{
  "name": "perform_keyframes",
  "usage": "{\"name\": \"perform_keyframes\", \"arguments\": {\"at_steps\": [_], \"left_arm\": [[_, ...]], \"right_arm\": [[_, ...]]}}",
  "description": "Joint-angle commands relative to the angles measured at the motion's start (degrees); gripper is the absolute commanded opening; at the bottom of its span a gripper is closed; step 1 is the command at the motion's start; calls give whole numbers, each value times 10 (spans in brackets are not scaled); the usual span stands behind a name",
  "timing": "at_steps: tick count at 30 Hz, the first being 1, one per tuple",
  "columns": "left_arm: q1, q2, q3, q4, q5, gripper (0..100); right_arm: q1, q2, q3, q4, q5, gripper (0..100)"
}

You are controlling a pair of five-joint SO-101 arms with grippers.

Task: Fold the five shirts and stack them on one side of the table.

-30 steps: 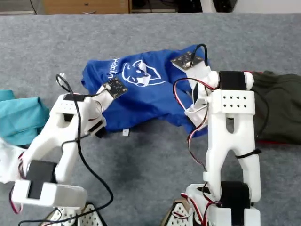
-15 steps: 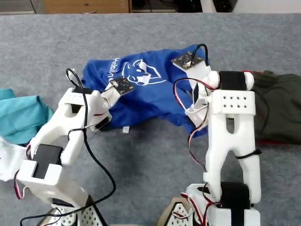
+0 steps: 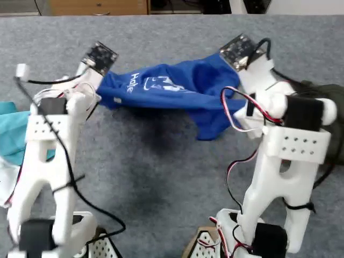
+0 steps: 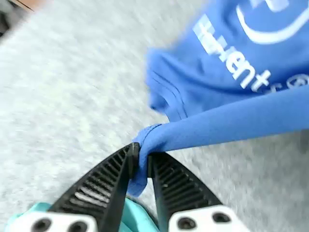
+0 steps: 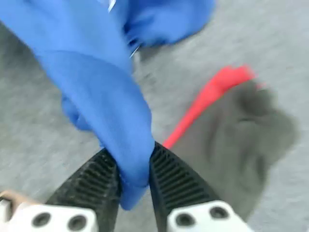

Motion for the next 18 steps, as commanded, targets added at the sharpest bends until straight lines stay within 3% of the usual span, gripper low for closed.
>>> {"name": "perform_keyframes", "arguments": {"at_steps": [1,7,18], "left_arm": [[-27,-95,-32,0,67,18],[-33,-202,-76,0,157,19],[-49,-253,-232,-2,232,19]], "right_arm": [[27,-16,-114,6,25,2],[28,-16,-253,-57,72,2],[86,-20,-373,-263,123,2]]}}
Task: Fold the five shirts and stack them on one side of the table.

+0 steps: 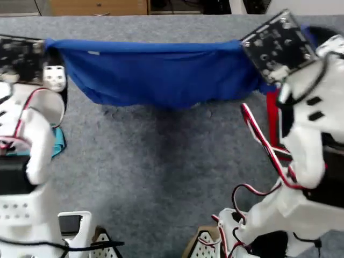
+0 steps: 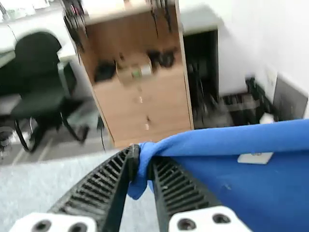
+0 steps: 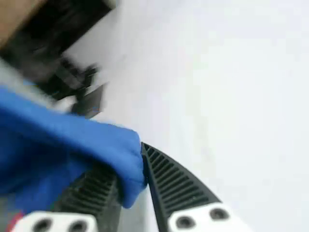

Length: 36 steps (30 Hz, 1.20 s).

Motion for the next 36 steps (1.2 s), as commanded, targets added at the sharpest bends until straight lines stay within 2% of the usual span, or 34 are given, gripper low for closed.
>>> {"name": "perform_keyframes", "arguments": {"at_steps": [1,7,14,22,25,32,36], "left_arm": [[-38,-7,-84,-10,31,19],[-67,-12,-122,-72,58,19],[-79,-17,-122,-69,56,19],[-90,-113,-90,-70,37,19],[-91,-145,-67,-73,25,19],[-93,-156,-25,-83,-4,19],[-94,-156,-25,-111,-1,19]], "right_arm": [[36,-15,-49,-69,15,2],[53,-16,-102,-119,27,2],[53,-16,-173,-127,27,2],[53,-16,-232,-157,28,2],[56,-17,-247,-124,43,2],[134,-17,-254,-10,67,2],[153,-33,-250,27,67,2]]}}
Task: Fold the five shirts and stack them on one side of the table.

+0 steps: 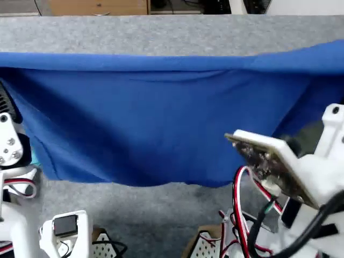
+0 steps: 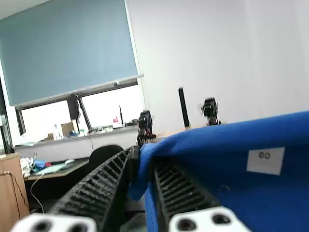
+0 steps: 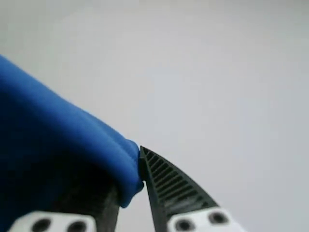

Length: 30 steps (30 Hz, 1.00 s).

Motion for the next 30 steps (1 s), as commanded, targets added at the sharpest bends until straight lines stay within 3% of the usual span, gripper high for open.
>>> {"name": "perform_keyframes", "arguments": {"at_steps": [1,11,18,24,30], "left_arm": [[-7,-1,-1,-26,-4,19],[-10,-11,-19,-20,-4,19],[-9,-44,-19,26,-6,19],[-5,-39,105,26,-95,19],[25,-38,296,-25,-192,19]], "right_arm": [[22,-15,-2,26,6,2],[22,-85,-3,41,7,2],[20,-82,7,47,7,2],[16,-33,120,45,8,2],[-90,-9,286,44,32,2]]}}
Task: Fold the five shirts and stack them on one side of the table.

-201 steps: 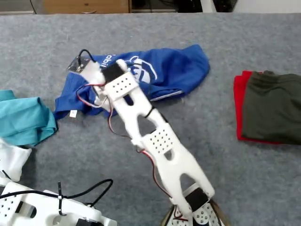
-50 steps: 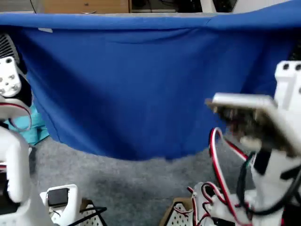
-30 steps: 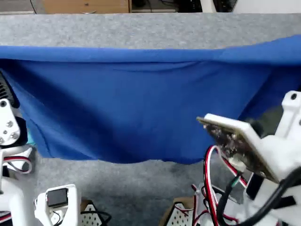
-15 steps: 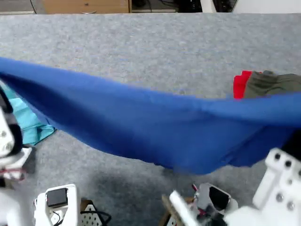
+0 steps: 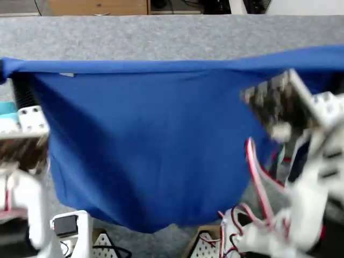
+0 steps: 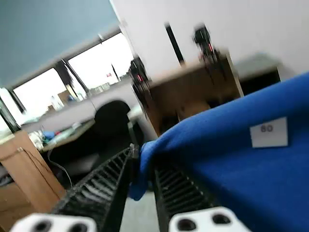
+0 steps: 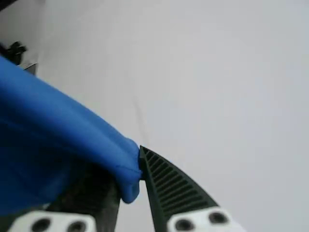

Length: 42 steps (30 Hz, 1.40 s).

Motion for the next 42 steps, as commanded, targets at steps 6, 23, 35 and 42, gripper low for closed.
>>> {"name": "perform_keyframes", "arguments": {"at_steps": [6,23,35,42], "left_arm": [[31,4,302,-264,-79,19],[31,442,162,-543,-117,18],[8,765,-225,-541,-132,18],[11,849,-322,-542,-170,18]], "right_arm": [[-125,29,288,-114,13,2],[-146,66,599,-659,65,2],[-159,321,329,-773,110,2],[-160,481,148,-769,122,2]]}}
